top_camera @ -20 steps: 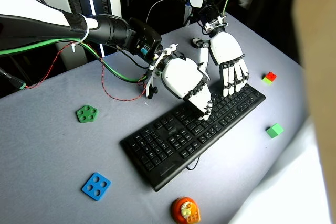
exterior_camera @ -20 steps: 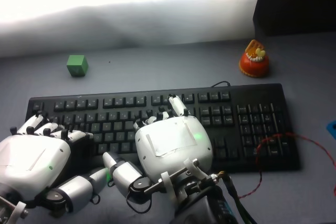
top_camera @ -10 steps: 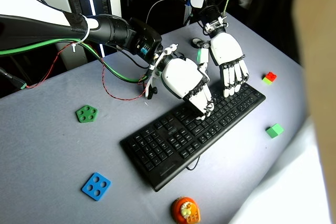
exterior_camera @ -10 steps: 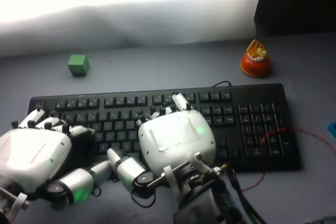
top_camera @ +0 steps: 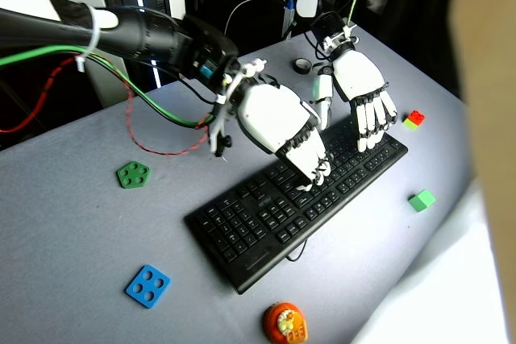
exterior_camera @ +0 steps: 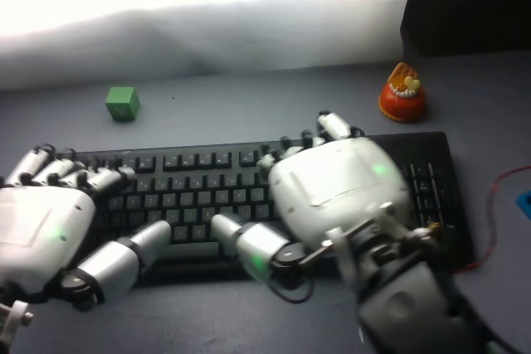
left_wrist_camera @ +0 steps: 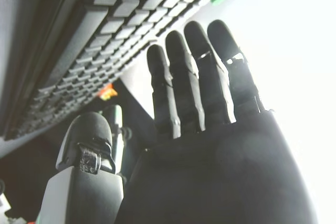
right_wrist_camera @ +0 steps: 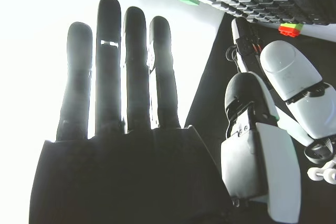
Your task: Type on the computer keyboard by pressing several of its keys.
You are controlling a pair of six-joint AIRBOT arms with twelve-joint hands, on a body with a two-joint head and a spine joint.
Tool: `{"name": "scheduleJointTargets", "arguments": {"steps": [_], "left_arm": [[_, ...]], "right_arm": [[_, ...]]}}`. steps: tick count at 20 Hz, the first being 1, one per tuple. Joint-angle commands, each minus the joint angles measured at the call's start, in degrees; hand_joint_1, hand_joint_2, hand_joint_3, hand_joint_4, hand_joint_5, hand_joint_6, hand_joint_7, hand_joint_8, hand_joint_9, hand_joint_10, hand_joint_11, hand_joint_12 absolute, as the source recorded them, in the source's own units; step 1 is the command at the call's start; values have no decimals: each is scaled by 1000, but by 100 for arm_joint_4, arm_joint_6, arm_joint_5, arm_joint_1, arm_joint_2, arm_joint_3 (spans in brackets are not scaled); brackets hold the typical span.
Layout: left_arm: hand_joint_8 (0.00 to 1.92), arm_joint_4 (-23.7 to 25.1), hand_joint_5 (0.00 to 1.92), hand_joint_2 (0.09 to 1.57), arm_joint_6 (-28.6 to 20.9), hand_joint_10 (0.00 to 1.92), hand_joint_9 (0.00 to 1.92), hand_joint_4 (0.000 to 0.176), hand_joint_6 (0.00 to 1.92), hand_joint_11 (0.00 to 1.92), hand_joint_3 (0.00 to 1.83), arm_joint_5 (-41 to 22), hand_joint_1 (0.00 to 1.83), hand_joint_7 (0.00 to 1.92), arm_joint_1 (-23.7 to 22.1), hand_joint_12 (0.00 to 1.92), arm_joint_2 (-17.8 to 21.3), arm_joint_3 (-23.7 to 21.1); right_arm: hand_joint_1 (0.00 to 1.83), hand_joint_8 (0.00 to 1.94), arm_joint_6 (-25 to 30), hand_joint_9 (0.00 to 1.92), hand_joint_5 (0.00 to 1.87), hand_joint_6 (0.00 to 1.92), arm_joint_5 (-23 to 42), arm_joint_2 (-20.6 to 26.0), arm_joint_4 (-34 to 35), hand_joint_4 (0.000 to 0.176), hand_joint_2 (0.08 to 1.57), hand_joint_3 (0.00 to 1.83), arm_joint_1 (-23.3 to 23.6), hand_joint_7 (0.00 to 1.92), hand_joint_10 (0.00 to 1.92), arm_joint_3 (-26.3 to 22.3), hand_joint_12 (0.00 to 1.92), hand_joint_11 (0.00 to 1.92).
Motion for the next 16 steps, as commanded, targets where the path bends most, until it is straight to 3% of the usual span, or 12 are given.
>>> {"name": "scheduleJointTargets", "arguments": {"steps": [1, 4, 7, 9, 16], "left_arm": [[0, 496, 418, 1308, -14, 601, 236, 2, 67, 0, 0, 984, 106, 506, 15, 1337, -16, 36], [3, 734, 361, 1299, 15, 591, 225, 16, 37, 0, 0, 1014, 120, 483, 51, 1305, -154, 100], [2, 733, 362, 1272, 41, 590, 209, 10, 33, 0, 0, 906, 284, 463, 60, 1309, -290, 150], [2, 732, 362, 1270, 51, 590, 209, 10, 33, 0, 0, 875, 295, 461, 60, 1309, -340, 211], [1, 724, 341, 1270, 60, 541, 222, 7, 15, 0, 0, 809, 298, 441, 12, 1293, -488, 497]], "right_arm": [[0, 4, 1, 544, 608, 39, 293, 115, -565, 0, 1191, 0, 34, 672, 521, -98, 1589, 89], [0, 5, -55, 535, 610, 37, 323, 538, -565, 0, 1194, 1, -11, 678, 527, -465, 1590, 80], [0, 1, -17, 520, 600, 28, 307, 881, -561, 0, 1197, 2, 14, 660, 540, -714, 1602, 56], [0, 1, 86, 520, 601, 29, 230, 997, -536, 0, 1198, 2, 48, 660, 541, -832, 1601, 59], [0, 4, 96, 524, 611, 27, 240, 950, -537, 0, 1200, 1, 35, 673, 542, -832, 1588, 73]]}}
